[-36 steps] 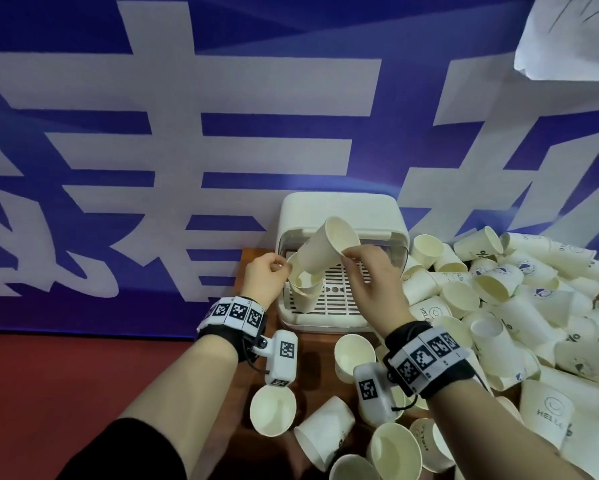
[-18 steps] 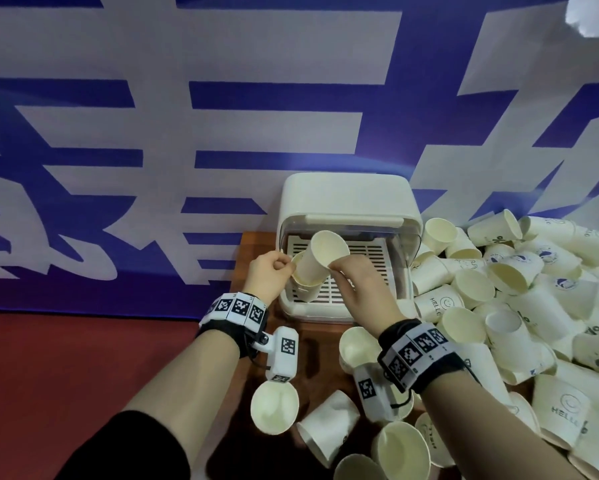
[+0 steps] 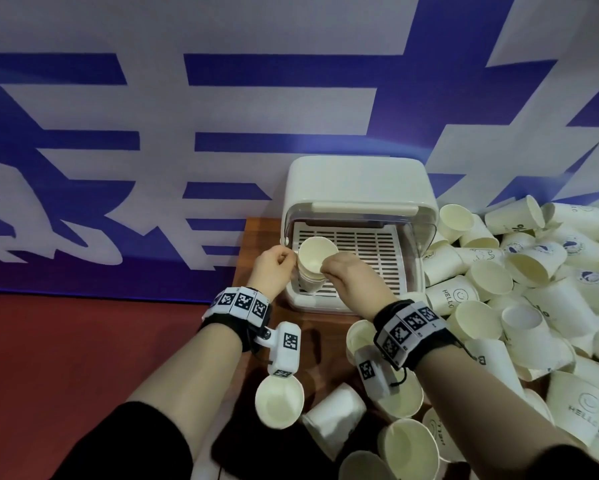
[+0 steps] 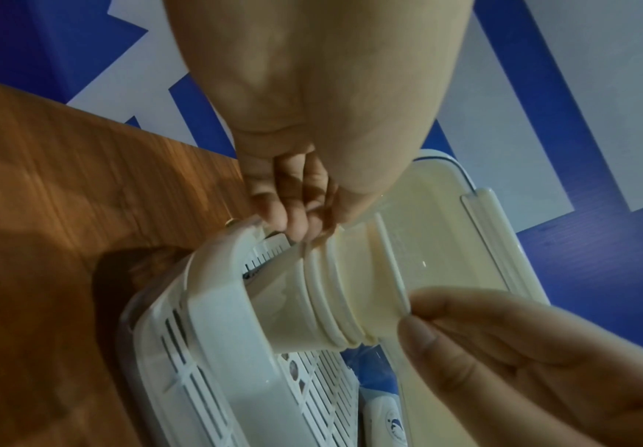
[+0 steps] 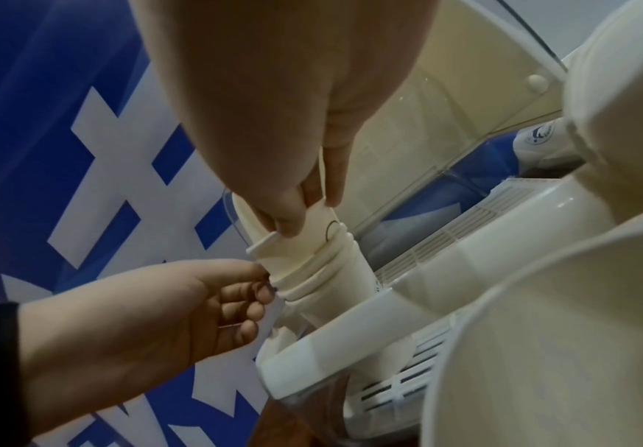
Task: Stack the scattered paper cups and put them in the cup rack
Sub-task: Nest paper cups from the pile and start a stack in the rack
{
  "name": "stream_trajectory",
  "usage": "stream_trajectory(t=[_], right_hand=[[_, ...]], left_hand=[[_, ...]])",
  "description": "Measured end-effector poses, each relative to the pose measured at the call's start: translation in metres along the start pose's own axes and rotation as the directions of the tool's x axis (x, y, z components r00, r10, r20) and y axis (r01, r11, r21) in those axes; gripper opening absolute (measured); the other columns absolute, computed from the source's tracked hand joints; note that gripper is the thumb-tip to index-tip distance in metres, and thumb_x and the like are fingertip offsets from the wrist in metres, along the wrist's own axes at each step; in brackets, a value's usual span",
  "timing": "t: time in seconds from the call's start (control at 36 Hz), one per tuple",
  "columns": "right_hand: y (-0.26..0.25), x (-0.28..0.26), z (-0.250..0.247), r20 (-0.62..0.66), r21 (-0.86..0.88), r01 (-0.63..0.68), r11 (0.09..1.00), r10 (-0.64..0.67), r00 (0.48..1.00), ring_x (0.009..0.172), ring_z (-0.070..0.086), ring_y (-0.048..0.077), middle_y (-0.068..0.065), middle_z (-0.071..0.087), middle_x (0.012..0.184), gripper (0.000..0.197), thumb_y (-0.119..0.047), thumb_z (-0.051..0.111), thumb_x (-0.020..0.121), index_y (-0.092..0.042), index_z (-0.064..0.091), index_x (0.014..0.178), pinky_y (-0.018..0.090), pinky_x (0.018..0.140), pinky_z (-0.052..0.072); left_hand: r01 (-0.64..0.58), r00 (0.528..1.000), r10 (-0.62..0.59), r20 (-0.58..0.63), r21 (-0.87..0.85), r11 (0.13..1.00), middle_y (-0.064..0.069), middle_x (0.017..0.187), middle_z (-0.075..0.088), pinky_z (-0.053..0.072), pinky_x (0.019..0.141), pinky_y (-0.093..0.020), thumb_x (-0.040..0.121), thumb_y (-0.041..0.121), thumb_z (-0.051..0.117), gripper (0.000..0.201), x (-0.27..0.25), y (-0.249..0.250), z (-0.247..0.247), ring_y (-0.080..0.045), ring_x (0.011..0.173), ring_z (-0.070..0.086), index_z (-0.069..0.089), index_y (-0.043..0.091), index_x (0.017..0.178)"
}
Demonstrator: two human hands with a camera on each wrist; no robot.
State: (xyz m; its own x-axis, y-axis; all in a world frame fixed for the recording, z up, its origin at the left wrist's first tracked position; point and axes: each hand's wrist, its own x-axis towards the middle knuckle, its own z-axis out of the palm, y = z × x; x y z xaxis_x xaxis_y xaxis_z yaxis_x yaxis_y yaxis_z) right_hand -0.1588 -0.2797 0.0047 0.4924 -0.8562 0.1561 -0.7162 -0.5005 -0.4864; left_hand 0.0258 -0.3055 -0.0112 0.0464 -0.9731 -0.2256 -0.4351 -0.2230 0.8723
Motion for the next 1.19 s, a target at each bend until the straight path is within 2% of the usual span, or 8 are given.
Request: stream_trajectory(t=[0.14, 0.25, 0.42, 0.67, 0.81, 0.94, 1.03, 1.19], right_hand=[[0.005, 0.000, 0.002, 0.074, 0.038, -0.065, 0.997, 0.062, 0.995, 0.130, 0.043, 0.034, 0.020, 0.048, 0.138, 0.021, -0.010, 0.054, 0.094, -0.001, 0.069, 0.106, 0.035, 0.112, 0.029], [0.006, 0.000, -0.001, 0.067, 0.132, -0.140, 0.981, 0.132, 0.989, 0.139, 0.031, 0.032, 0.022, 0.025, 0.152, 0.019, -0.012, 0.057, 0.093, -0.002, 0.071, 0.102, 0.032, 0.115, 0.022], [0.004, 0.007, -0.005, 0.161, 0.141, -0.245, 0.959, 0.222, 0.962, 0.125, 0.047, 0.031, 0.015, 0.042, 0.144, 0.020, -0.014, 0.053, 0.096, -0.005, 0.068, 0.105, 0.027, 0.099, 0.033], [0.009, 0.012, 0.002, 0.129, 0.043, -0.302, 0.952, 0.294, 0.947, 0.118, 0.056, 0.021, -0.001, 0.036, 0.151, 0.017, -0.027, 0.053, 0.094, -0.020, 0.067, 0.102, 0.034, 0.088, 0.047], [0.007, 0.010, 0.002, 0.137, 0.093, -0.320, 0.943, 0.306, 0.942, 0.127, 0.049, 0.020, 0.002, 0.035, 0.151, 0.016, -0.025, 0.054, 0.094, -0.017, 0.066, 0.101, 0.036, 0.091, 0.046], [0.003, 0.008, -0.005, 0.159, 0.111, -0.348, 0.931, 0.329, 0.931, 0.123, 0.049, 0.023, 0.005, 0.043, 0.145, 0.044, -0.025, 0.055, 0.094, -0.016, 0.044, 0.136, 0.028, 0.095, 0.038], [0.000, 0.004, -0.012, 0.145, 0.178, -0.364, 0.914, 0.341, 0.929, 0.126, 0.046, 0.024, 0.006, 0.038, 0.146, 0.058, -0.024, 0.057, 0.093, -0.013, 0.031, 0.143, 0.033, 0.101, 0.039], [-0.005, -0.009, -0.022, 0.121, 0.158, -0.389, 0.908, 0.373, 0.920, 0.129, 0.044, 0.025, 0.008, 0.036, 0.149, 0.063, -0.017, 0.056, 0.092, -0.014, 0.025, 0.147, 0.036, 0.105, 0.038]], left_hand=[[-0.017, 1.000, 0.016, -0.017, -0.047, 0.999, -0.003, 0.075, 0.063, 0.051, 0.072, -0.033, 0.099, 0.031, 0.047, 0.019, -0.002, 0.000, 0.001, -0.013, 0.063, 0.058, 0.059, 0.018, 0.093], [-0.013, 1.000, 0.014, 0.009, -0.073, 0.997, 0.001, 0.082, 0.065, 0.050, 0.068, -0.027, 0.095, 0.033, 0.054, 0.015, -0.003, -0.005, 0.003, -0.009, 0.063, 0.059, 0.059, 0.020, 0.100], [-0.004, 1.000, 0.004, 0.005, -0.063, 0.998, 0.003, 0.084, 0.064, 0.049, 0.067, -0.023, 0.095, 0.027, 0.056, 0.014, -0.001, -0.007, 0.003, -0.008, 0.065, 0.061, 0.057, 0.017, 0.104], [0.003, 1.000, -0.003, -0.014, -0.024, 1.000, 0.001, 0.085, 0.064, 0.047, 0.066, -0.022, 0.094, 0.029, 0.057, 0.012, 0.001, -0.011, 0.004, -0.008, 0.068, 0.061, 0.054, 0.018, 0.098], [0.020, 1.000, -0.020, -0.015, 0.000, 1.000, 0.002, 0.074, 0.064, 0.052, 0.076, -0.031, 0.093, 0.031, 0.058, 0.011, 0.001, -0.010, 0.005, -0.010, 0.067, 0.059, 0.055, 0.021, 0.090], [0.035, 0.999, -0.033, -0.021, 0.071, 0.997, 0.000, 0.082, 0.064, 0.050, 0.072, -0.029, 0.090, 0.041, 0.061, 0.026, -0.002, -0.003, -0.003, -0.017, 0.078, 0.062, 0.055, 0.018, 0.101], [0.019, 0.997, -0.016, -0.078, 0.034, 0.999, -0.003, 0.085, 0.066, 0.055, 0.077, -0.034, 0.088, 0.045, 0.062, 0.028, -0.007, -0.002, -0.010, -0.018, 0.081, 0.064, 0.056, 0.021, 0.099], [-0.032, 0.997, 0.026, 0.075, 0.082, 0.996, -0.002, 0.080, 0.064, 0.052, 0.073, -0.031, 0.089, 0.031, 0.064, 0.009, -0.031, 0.004, -0.018, -0.016, 0.075, 0.061, 0.060, 0.025, 0.083]])
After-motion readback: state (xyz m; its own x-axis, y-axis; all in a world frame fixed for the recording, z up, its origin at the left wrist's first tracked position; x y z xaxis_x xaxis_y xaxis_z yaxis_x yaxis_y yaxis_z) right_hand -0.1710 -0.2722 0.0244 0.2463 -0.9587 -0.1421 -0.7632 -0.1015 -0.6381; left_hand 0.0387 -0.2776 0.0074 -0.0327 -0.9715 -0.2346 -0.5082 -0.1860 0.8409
